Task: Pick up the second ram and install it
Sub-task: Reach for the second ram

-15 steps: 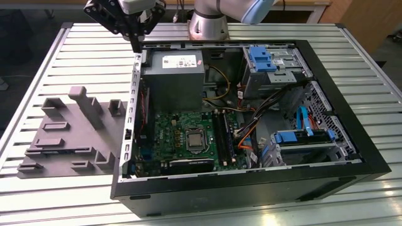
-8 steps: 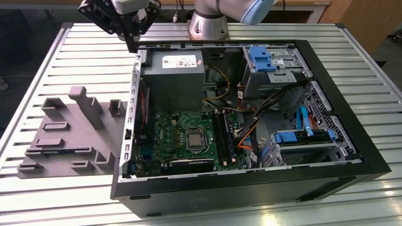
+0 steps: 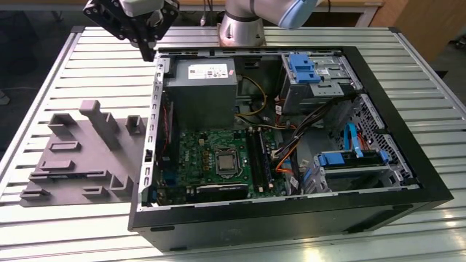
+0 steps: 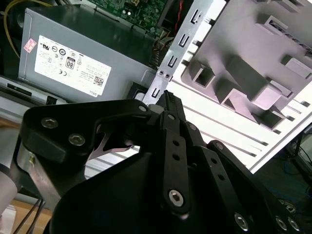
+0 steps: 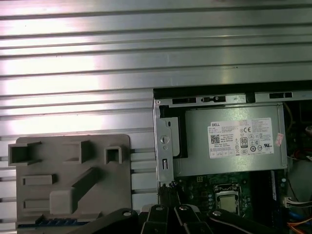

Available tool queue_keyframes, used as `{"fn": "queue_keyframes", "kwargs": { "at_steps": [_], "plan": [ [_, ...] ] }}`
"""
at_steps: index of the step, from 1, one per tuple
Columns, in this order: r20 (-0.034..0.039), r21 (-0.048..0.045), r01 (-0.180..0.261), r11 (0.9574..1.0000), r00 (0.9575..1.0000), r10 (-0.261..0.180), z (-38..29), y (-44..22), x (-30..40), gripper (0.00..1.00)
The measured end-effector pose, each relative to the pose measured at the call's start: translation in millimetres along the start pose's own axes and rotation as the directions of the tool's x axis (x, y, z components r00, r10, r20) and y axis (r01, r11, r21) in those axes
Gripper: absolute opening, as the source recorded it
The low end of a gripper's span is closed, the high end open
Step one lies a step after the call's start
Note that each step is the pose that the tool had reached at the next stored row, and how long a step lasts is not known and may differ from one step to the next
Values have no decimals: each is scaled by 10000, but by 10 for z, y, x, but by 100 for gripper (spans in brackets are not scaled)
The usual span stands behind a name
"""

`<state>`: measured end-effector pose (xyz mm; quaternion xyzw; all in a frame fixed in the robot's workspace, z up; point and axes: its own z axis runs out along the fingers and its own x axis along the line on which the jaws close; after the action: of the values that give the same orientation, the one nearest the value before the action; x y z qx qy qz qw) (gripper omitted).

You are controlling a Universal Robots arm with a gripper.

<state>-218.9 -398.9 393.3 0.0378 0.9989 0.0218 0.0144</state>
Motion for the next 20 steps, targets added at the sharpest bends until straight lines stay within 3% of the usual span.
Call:
{"fn": "queue_keyframes", "kwargs": {
  "at_steps": [20],
  "plan": [
    [14, -1, -1, 10000, 10000, 1, -7, -18, 240, 11]
  ]
}}
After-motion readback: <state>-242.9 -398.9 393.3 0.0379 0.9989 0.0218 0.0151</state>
